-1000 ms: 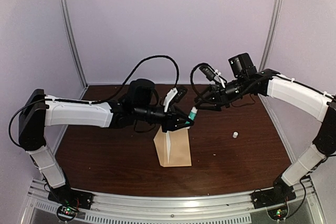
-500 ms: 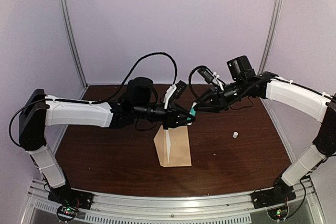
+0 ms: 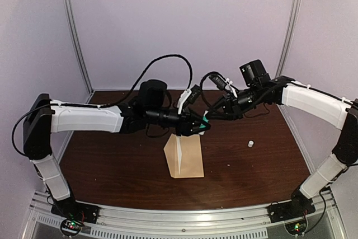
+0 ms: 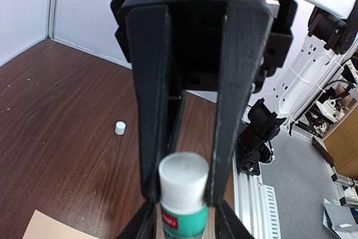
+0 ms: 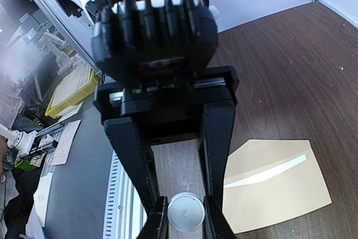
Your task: Place the letter into the envelope and seal it
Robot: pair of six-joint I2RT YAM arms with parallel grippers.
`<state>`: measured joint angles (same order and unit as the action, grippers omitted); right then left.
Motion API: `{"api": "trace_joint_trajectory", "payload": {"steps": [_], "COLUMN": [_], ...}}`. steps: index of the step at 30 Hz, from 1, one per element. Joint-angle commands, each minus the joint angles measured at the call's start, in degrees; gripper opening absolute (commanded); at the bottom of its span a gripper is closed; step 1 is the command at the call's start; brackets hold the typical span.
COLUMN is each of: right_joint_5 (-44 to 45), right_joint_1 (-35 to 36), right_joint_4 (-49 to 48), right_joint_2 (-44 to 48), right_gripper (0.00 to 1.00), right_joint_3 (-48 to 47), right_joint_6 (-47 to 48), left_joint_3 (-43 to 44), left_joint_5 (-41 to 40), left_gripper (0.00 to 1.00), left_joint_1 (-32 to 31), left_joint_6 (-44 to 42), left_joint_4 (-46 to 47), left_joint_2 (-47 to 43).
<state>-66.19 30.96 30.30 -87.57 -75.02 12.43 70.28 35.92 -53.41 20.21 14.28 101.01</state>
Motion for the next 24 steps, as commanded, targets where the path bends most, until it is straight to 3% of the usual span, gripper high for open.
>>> {"api": "trace_joint_trajectory", "payload": {"steps": [1, 9, 18, 24], "right_joint_5": [1.7, 2.5, 2.5, 2.8], "right_joint_1": [1.2, 1.4, 1.5, 1.5], "right_joint_4": [3.6, 4.3, 5.3, 5.8], "right_joint_2": [-1.5, -1.7, -1.0, -1.0], "right_gripper": [0.09, 0.08, 0.09, 0.09], "right_joint_3": [-2.6, -3.4, -4.6, -4.6], "right_joint_6": [3.6, 4.2, 4.4, 4.6], "left_joint_3": [5.0, 8.1, 8.6, 8.8], "left_joint_5": [-0.5, -0.7, -1.5, -1.5], "left_gripper": [0.39, 0.36, 0.44, 0.37], "left_joint_1": [0.2, 0.2, 0.2, 0.2], "left_joint_6": [-3.2, -5.3, -6.7, -6.8], "left_joint_4": [-6.3, -12.6, -13.9, -15.1], "left_joint_2": [0.7, 1.2, 1.6, 1.5]}}
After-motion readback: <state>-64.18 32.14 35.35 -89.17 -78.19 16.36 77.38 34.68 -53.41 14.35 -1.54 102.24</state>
